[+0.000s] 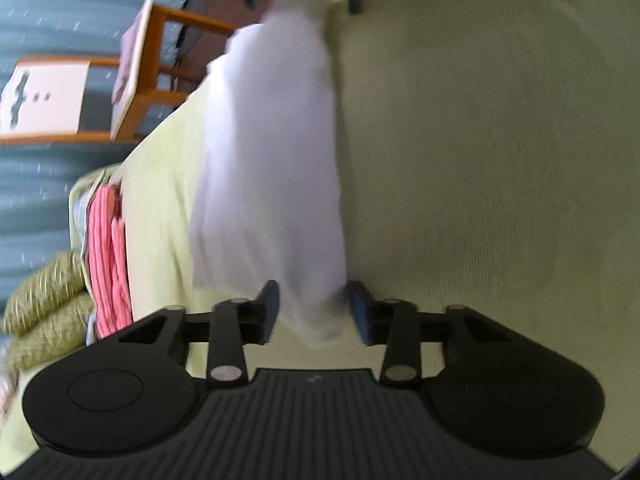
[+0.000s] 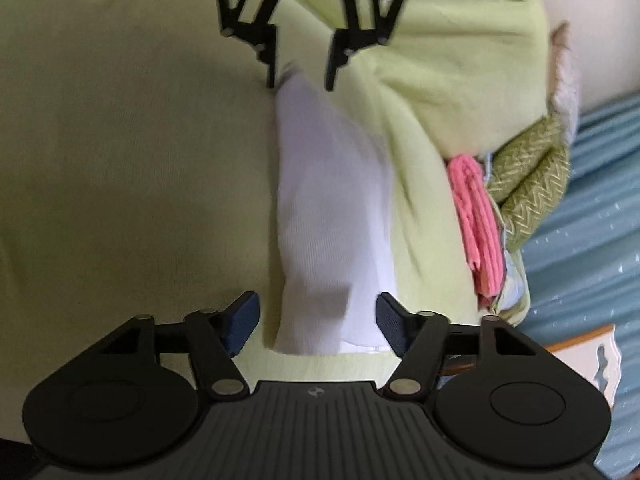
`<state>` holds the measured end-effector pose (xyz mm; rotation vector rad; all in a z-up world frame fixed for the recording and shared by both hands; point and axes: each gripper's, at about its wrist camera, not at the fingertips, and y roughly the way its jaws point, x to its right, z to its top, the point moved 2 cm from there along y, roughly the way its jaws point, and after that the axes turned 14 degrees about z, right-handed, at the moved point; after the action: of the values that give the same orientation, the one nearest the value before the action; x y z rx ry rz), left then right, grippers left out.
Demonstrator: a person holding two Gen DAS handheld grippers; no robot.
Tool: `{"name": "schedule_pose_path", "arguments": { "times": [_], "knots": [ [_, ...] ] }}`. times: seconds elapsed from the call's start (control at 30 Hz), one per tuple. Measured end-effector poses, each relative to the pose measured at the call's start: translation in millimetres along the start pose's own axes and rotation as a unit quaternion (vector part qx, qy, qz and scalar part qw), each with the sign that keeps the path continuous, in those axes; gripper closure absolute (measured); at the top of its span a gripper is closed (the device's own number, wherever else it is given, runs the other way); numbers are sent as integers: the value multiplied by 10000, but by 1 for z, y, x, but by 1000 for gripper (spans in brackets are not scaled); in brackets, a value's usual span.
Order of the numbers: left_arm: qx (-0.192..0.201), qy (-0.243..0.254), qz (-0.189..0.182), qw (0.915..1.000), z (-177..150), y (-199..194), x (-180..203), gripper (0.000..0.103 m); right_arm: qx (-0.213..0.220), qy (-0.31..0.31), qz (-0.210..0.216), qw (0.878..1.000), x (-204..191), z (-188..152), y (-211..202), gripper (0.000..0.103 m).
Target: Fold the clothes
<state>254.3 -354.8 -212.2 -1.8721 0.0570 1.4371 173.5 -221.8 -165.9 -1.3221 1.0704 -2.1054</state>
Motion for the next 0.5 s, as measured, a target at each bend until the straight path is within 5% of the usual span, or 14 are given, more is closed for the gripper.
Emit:
{"name": "schedule_pose_path", "arguments": {
  "times": [0.03,0.17,0.27,0.3,0.33,0.37,0.43,0.5],
  "knots": [
    [10,-27,-39,10000,-2,1,1,95,-109,137,117,9998,5,-2,5,85],
    [6,-295,-220,9993,-7,7,-1,98,-317,436,648,9964,18,-20,10,103],
    [-34,-464,-296,9985,-7,4,-6,90,-493,411,899,9939,19,-34,10,101],
    [-120,-689,-411,9967,-9,1,-15,84,-405,521,937,9934,25,-36,4,91],
    [-213,-977,-593,9932,-12,-2,-27,69,-330,828,1024,9907,35,-38,-3,70],
    [-294,-1271,-742,9887,-16,-6,-39,68,-284,1255,1128,9853,48,-40,-9,65],
    [-415,-1885,-922,9769,-25,-14,-68,69,-146,2138,1321,9678,76,-46,-21,66],
    [-483,-2630,-1104,9572,-33,-17,-98,69,288,3198,1527,9347,113,-51,-27,68]
  ]
}}
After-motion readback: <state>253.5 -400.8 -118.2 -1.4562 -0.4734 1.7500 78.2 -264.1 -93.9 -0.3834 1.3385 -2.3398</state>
